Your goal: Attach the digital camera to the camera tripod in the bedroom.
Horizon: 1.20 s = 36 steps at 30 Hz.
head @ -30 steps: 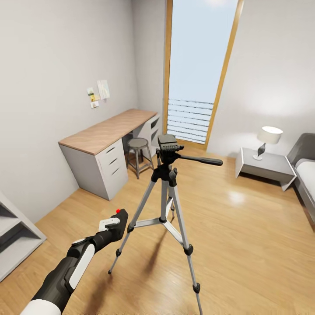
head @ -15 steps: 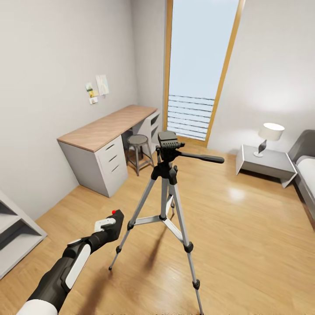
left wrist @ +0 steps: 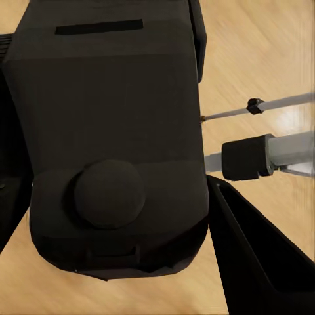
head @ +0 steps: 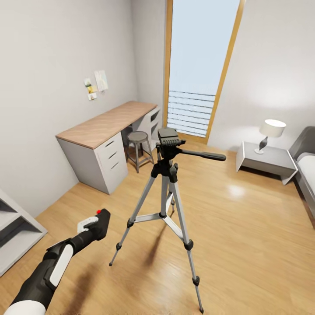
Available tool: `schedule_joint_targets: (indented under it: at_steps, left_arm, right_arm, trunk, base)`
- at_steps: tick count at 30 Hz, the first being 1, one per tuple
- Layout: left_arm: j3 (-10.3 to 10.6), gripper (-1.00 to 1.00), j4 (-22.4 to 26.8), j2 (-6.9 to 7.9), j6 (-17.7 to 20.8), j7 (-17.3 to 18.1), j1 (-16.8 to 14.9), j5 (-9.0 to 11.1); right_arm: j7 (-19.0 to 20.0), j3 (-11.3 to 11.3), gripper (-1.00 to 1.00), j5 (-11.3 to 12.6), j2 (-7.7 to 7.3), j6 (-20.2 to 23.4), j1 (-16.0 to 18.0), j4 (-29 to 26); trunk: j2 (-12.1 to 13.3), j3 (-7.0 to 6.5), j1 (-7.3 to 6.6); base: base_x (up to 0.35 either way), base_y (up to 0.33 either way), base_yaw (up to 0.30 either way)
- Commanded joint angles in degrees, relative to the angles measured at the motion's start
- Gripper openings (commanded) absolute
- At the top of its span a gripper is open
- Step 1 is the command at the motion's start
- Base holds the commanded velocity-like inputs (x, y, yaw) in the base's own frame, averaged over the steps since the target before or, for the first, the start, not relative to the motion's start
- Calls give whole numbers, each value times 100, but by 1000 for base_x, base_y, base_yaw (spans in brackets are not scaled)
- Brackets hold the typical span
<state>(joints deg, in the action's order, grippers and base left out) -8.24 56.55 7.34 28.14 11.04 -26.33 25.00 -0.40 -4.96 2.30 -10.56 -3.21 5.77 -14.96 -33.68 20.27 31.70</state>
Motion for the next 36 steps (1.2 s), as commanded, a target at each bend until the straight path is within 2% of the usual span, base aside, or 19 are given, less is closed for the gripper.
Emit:
schedule_joint_targets:
  at_steps: [1, 9, 36]
  left_arm:
    - [-19, -100, 3, 0, 41, 56, -4, 17]
    - [-38, -100, -3, 4, 42, 203, -4, 22]
    - [-37, -100, -3, 2, 42, 215, -4, 22]
  right_arm:
    - [1, -14, 100, 25, 1, -21, 3, 3]
    - [4, -14, 100, 25, 1, -21, 3, 5]
    - [5, -14, 100, 25, 1, -21, 3, 3]
  trunk:
    - [-7, 17, 1]
    - [-7, 91, 1]
    - [-7, 341, 1]
  base:
    - [0, 0, 0]
    - [0, 0, 0]
    - [0, 0, 0]
